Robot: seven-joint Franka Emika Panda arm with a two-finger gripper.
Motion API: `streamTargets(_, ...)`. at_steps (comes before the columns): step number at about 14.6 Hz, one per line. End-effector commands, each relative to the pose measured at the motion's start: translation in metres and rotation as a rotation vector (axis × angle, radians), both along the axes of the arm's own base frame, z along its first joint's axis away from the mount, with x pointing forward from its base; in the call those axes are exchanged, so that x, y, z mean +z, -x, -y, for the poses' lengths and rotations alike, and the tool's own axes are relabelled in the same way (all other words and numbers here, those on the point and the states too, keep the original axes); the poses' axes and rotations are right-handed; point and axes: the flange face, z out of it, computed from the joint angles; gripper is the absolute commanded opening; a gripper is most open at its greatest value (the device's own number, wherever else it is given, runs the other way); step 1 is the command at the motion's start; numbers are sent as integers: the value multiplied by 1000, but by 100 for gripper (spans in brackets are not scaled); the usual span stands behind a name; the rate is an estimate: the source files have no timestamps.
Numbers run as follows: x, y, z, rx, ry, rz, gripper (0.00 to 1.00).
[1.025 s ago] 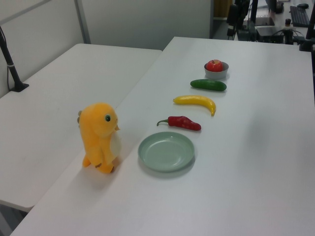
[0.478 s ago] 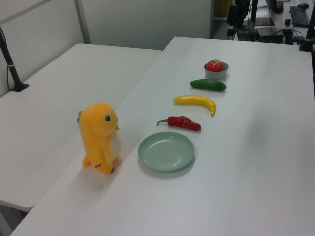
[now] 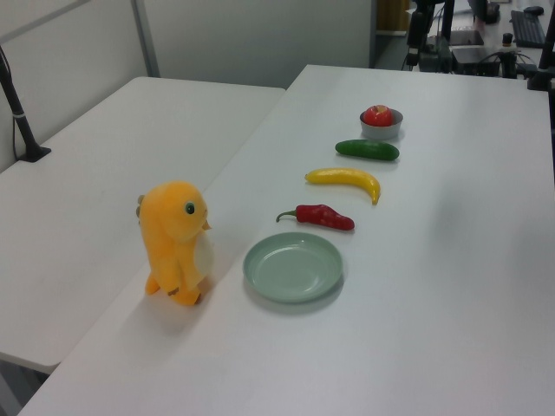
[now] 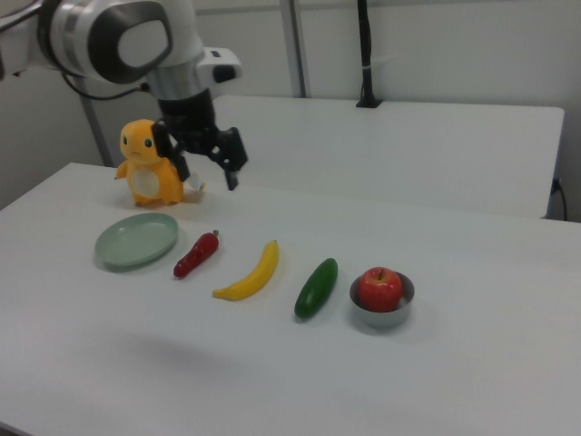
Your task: Red apple placed in the center of the desktop
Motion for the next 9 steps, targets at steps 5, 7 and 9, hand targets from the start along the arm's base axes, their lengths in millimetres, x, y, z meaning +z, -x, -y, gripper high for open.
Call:
streamTargets(5,-24,-65,123,-32,79,97,100)
streamTargets(7,-39,-80,148,-50,94,122,100)
streamTargets(9,-59,-91,174,-65,99,188,100)
